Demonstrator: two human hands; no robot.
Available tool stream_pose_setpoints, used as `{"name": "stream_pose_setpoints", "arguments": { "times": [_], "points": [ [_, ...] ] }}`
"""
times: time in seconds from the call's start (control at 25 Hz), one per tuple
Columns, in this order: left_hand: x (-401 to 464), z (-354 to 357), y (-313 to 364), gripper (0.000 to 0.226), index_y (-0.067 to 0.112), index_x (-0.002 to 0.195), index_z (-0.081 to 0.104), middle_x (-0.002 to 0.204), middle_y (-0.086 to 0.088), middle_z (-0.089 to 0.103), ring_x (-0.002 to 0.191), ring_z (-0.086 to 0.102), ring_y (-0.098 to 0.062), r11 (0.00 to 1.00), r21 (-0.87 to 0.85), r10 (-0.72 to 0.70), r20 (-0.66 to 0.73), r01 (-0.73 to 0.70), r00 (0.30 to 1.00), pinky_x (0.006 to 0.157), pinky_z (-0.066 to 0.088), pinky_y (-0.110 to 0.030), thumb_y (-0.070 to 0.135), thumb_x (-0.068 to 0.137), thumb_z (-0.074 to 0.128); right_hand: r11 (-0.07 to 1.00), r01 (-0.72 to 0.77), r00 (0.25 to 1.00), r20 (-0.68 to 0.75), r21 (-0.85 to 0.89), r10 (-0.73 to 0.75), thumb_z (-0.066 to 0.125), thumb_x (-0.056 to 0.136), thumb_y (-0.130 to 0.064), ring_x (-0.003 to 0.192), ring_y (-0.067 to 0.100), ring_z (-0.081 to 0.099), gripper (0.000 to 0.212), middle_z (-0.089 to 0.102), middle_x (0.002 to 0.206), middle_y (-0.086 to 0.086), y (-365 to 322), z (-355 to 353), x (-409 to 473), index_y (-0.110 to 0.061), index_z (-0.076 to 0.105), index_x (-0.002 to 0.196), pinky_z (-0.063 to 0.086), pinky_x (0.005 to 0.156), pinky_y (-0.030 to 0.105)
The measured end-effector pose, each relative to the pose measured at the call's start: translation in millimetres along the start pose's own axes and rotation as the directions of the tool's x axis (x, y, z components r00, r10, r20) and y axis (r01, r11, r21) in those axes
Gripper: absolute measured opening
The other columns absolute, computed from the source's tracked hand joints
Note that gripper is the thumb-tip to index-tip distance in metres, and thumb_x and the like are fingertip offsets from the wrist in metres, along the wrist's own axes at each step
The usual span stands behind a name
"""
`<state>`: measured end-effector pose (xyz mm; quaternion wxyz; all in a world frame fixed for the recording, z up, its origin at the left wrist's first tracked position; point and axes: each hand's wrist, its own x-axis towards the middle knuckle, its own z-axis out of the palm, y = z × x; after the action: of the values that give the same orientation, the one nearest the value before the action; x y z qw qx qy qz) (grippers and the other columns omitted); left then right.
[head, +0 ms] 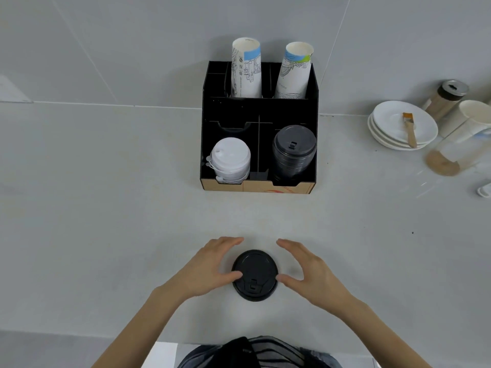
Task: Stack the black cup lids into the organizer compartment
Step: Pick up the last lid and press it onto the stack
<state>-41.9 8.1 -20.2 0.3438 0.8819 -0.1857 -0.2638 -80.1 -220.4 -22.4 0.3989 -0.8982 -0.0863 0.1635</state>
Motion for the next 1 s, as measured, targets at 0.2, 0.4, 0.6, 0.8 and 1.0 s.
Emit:
{"name": "stream_pose_setpoints", "arguments": {
  "times": [0.2,0.4,0.6,0.8,1.0],
  "points": [
    [-5.0,14.6,-5.7,0.076,0.031,0.133,0.026,0.141,0.008,0.034,0.126,0.03,-0.011,0.989,0.145,0.021,0.092,-0.035,0.996,0.106,0.024,-0.026,0.058,0.063,0.04,0.995,0.062,0.993,0.102,-0.075,-0.054,0.06,0.083,-0.028,0.13,-0.001,0.019,0.066,0.016,0.137,-0.02,5.1,19.6,-4.4,-0.026,0.022,0.137,0.011,0.107,0.013],
    [-6.3,20.4,-10.4,0.077,0.034,0.134,0.023,0.142,0.012,0.03,0.127,0.025,-0.007,0.981,0.184,0.041,0.079,-0.055,0.996,0.1,0.019,-0.021,0.059,0.062,0.034,0.995,0.07,0.994,0.084,-0.076,-0.063,0.06,0.082,-0.024,0.133,0.006,0.025,0.063,0.026,0.145,-0.01,5.7,29.4,-1.4,-0.025,0.026,0.135,0.016,0.109,0.017],
    [-5.2,24.0,-10.2,0.076,0.032,0.135,0.023,0.142,0.012,0.03,0.127,0.027,-0.008,0.984,0.168,0.055,0.044,-0.062,0.998,0.103,0.022,-0.022,0.058,0.063,0.032,0.999,0.039,0.997,0.074,-0.029,-0.037,0.059,0.082,-0.021,0.132,0.007,0.03,0.06,0.029,0.145,-0.009,6.0,29.6,-0.7,-0.026,0.028,0.134,0.02,0.109,0.016],
    [-1.6,15.5,-2.9,0.074,0.031,0.133,0.028,0.136,0.021,0.03,0.124,0.032,-0.005,0.993,0.087,0.075,0.004,-0.075,0.997,0.105,0.025,-0.021,0.06,0.065,0.034,0.999,0.022,0.998,0.062,0.041,-0.024,0.059,0.083,-0.016,0.124,-0.001,0.031,0.059,0.028,0.137,-0.017,-0.3,13.8,3.3,-0.023,0.03,0.134,0.013,0.092,-0.01],
    [11.8,-2.4,15.6,0.064,0.031,0.132,0.031,0.129,0.025,0.029,0.119,0.029,0.002,0.993,0.044,0.114,-0.089,-0.11,0.99,0.1,0.021,-0.013,0.051,0.073,0.047,0.997,0.063,0.998,0.003,0.037,-0.064,0.06,0.083,-0.013,0.124,0.001,0.034,0.061,0.034,0.137,-0.012,-7.0,-12.1,12.7,-0.022,0.029,0.134,0.015,0.095,-0.008]
  ]
}}
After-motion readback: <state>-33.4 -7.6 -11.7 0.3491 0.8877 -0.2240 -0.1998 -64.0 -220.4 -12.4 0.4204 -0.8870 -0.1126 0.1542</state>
